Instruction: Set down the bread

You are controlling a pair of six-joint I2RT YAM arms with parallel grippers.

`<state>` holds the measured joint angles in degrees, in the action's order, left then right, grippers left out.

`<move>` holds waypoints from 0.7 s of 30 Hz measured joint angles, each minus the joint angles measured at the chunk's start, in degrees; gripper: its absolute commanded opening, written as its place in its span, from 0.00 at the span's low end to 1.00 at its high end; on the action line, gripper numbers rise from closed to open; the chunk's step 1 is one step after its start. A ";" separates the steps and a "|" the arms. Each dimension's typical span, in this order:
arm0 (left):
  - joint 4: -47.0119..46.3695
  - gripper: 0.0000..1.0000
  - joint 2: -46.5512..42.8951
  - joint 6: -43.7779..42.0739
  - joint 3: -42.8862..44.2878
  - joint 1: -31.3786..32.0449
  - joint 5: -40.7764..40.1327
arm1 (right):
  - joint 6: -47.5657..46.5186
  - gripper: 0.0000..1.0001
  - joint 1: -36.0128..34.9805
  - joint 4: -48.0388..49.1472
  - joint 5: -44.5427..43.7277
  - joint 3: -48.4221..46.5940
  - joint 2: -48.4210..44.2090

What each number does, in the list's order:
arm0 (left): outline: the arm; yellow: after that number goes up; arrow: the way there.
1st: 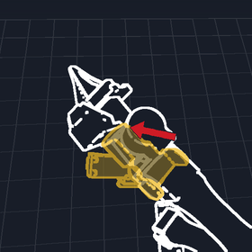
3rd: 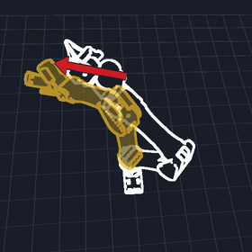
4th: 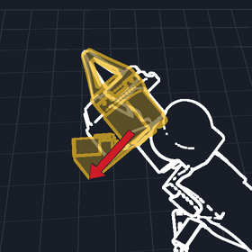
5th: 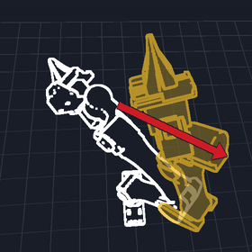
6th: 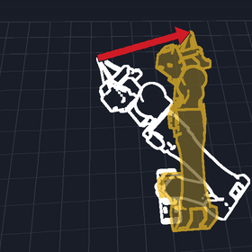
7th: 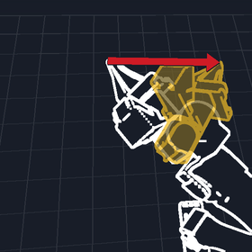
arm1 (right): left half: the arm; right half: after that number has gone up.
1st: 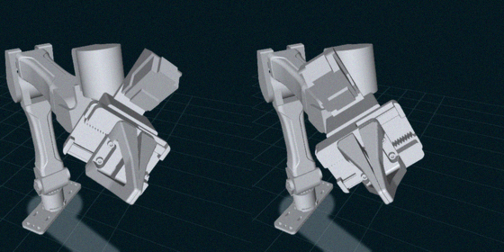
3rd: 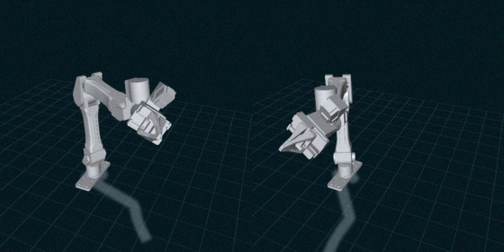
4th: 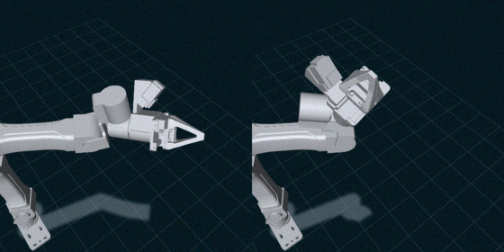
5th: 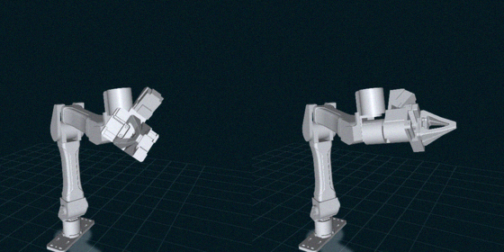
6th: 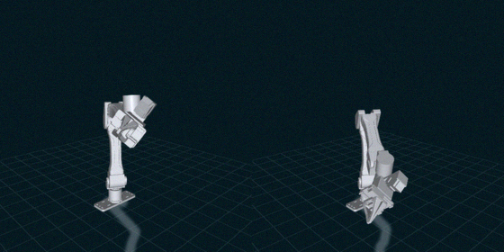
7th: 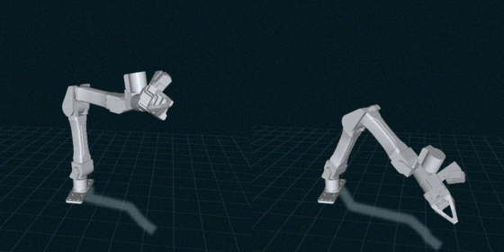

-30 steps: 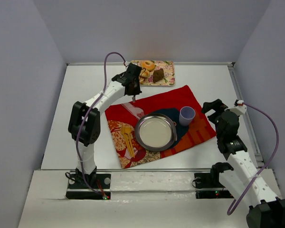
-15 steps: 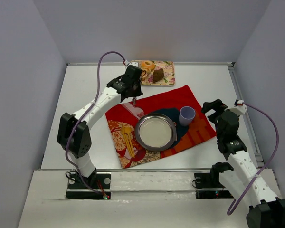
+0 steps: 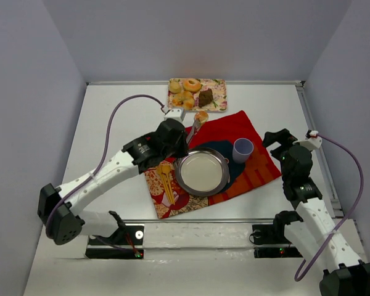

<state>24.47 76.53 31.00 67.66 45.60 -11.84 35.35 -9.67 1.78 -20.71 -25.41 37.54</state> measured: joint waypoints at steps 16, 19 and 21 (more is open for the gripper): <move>9.90 0.06 -12.31 17.88 -11.54 24.57 0.04 | 0.00 1.00 0.00 0.22 0.76 0.09 -1.66; 11.65 0.18 -12.13 20.04 -11.61 25.31 -0.20 | 0.00 1.00 0.00 0.22 0.81 0.09 -1.95; 12.63 0.28 -12.11 21.11 -11.78 25.33 -0.44 | 0.00 1.00 0.00 0.24 0.81 0.09 -2.05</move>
<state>37.10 64.42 52.12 55.88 70.94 -12.27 35.35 -9.67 2.02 -19.90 -25.32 35.48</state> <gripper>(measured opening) 0.219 0.996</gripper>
